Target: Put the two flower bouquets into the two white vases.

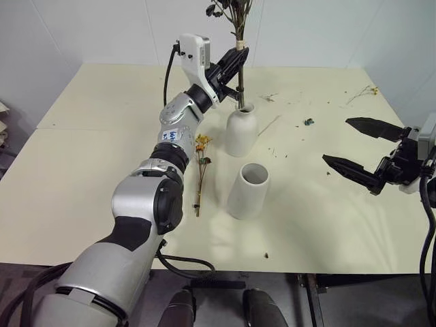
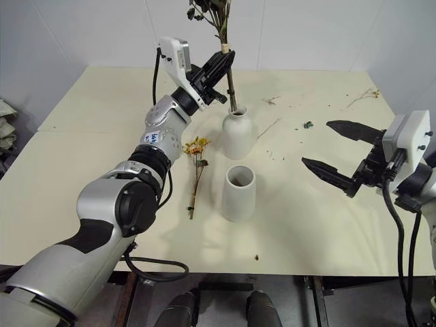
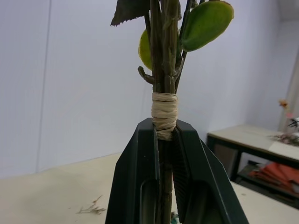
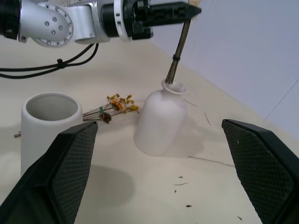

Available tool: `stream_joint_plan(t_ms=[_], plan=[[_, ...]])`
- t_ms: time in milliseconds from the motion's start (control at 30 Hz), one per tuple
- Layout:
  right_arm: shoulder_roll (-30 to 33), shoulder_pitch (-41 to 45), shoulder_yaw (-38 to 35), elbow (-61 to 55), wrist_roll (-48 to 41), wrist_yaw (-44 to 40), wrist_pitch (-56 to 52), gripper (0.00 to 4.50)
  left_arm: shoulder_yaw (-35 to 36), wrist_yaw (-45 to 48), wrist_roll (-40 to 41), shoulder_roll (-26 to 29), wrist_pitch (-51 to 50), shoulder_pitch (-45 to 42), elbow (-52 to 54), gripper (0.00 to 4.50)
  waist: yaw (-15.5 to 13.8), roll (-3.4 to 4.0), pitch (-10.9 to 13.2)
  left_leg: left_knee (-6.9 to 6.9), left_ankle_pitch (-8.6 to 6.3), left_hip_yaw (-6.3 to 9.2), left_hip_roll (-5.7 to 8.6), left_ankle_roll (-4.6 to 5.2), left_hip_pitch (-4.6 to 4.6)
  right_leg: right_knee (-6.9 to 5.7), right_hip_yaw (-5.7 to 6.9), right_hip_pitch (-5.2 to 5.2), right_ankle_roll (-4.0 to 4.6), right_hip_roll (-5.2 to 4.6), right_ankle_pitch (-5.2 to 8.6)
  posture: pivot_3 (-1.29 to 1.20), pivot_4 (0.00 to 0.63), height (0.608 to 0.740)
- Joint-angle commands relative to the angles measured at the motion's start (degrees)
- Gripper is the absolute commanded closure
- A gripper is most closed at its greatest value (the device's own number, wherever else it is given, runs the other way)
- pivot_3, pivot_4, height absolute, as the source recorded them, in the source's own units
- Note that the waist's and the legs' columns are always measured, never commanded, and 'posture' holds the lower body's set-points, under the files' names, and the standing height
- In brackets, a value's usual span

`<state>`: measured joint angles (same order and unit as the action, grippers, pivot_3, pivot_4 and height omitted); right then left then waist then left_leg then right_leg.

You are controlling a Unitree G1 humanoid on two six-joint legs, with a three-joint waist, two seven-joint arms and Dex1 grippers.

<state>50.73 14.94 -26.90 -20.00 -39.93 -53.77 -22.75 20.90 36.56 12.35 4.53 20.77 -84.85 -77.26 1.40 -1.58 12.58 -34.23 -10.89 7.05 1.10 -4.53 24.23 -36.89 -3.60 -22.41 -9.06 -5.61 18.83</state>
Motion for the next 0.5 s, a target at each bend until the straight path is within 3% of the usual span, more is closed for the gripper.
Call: stream_joint_plan(t_ms=[33, 500], plan=[[-0.64, -0.41, -2.25, -2.7, -1.75, 1.84, -0.13, 0.0, -0.75, -2.76, -2.02, -0.69, 1.69, -0.21, 0.5, 4.39, -0.02, 0.0, 0.0, 0.0, 0.0, 0.0, 0.0, 0.01, 0.0, 0.0, 0.0, 0.0, 0.0, 0.0, 0.0, 0.0, 0.15, 0.74], [-1.53, -2.2, -2.16, -5.87, -3.33, 5.63, -0.58, 0.0, -1.13, -3.19, -4.79, -2.06, 3.01, 1.32, 0.49, 4.39, -0.01, 0.0, 0.0, 0.0, 0.02, 0.0, 0.01, 0.03, 0.0, -0.01, 0.0, 0.01, -0.01, 0.0, -0.01, 0.0, 0.15, 0.74]])
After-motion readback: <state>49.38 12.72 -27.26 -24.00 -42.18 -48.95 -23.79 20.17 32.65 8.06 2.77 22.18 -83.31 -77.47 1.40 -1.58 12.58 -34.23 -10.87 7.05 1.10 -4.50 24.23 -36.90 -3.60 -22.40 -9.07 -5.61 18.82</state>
